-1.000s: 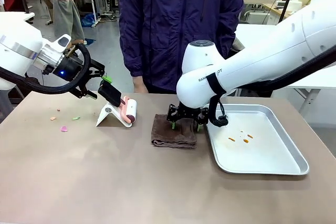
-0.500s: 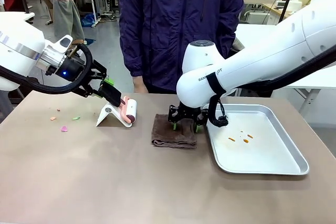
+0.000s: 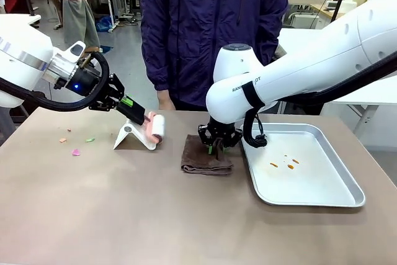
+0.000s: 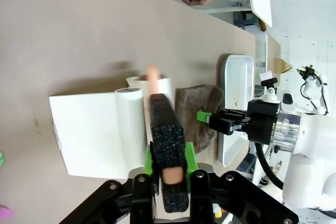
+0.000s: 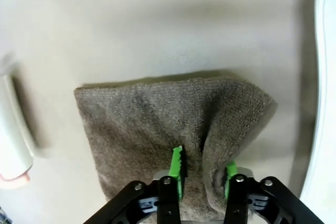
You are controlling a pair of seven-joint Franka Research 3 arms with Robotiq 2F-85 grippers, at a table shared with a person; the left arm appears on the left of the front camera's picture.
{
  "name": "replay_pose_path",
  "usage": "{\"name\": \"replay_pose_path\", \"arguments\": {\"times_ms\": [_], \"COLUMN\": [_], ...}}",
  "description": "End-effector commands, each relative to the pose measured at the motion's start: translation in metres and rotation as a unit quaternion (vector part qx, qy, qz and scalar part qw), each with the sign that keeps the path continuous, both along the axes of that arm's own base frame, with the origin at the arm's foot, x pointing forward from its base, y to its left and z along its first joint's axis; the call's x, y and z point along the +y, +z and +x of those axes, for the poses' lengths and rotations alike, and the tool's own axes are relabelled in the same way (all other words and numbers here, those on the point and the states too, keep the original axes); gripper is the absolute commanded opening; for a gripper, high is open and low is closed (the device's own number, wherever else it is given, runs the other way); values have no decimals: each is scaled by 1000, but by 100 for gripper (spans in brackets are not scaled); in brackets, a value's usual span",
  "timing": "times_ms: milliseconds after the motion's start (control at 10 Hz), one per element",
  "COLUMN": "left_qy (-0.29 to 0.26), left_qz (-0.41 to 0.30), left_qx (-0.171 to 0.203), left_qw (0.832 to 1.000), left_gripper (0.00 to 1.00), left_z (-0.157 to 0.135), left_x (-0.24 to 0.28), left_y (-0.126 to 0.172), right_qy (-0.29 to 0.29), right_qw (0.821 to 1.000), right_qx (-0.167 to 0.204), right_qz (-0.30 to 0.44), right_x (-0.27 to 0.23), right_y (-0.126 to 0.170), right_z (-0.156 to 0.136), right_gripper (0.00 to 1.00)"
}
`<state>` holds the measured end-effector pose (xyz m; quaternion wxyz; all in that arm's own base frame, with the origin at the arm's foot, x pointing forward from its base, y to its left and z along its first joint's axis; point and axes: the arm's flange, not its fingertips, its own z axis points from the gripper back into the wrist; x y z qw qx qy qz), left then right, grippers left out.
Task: Clean the surface of the table.
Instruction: Hold the Lint Roller with your left hand and the towel with your right hand.
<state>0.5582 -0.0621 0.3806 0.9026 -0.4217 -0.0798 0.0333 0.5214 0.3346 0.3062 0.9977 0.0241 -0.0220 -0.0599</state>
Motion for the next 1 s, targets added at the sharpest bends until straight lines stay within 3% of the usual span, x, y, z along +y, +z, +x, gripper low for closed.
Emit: {"name": "replay_pose_path", "arguments": {"times_ms": [0, 700, 900], "left_qy": [-4, -3, -17], "left_qz": [-14, -23, -59], "left_qx": [-16, -27, -54], "left_qw": [1000, 999, 997], "left_gripper": [0, 0, 0], "left_z": [1, -3, -20], "left_x": [-1, -1, 4], "left_y": [0, 5, 26], "right_qy": [-9, -9, 5], "right_qw": [1000, 1000, 994], "right_qx": [20, 14, -1], "right_qz": [-11, 14, 108], "right_x": [-5, -10, -41], "right_y": [-9, -2, 27], "right_z": [-1, -4, -20], "right_gripper": [0, 0, 0]}}
